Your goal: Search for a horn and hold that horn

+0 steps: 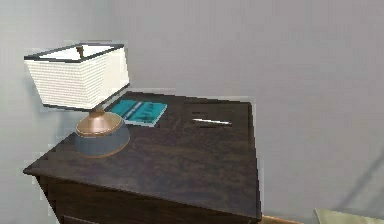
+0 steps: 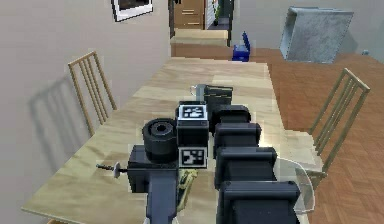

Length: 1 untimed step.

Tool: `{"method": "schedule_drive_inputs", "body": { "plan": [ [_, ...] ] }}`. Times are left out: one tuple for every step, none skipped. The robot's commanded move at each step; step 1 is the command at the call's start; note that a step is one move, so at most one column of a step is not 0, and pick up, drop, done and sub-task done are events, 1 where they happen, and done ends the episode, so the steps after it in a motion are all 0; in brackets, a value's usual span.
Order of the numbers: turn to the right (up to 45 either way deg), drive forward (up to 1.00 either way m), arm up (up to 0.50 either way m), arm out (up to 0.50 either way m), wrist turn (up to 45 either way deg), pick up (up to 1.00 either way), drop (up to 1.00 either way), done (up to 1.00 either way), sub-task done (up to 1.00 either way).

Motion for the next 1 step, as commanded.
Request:
{"method": "schedule_drive_inputs", "body": {
  "plan": [
    [0.0, 0.0, 0.0, 0.0, 45.0, 0.0, 0.0, 0.0, 0.0]
  ]
}}
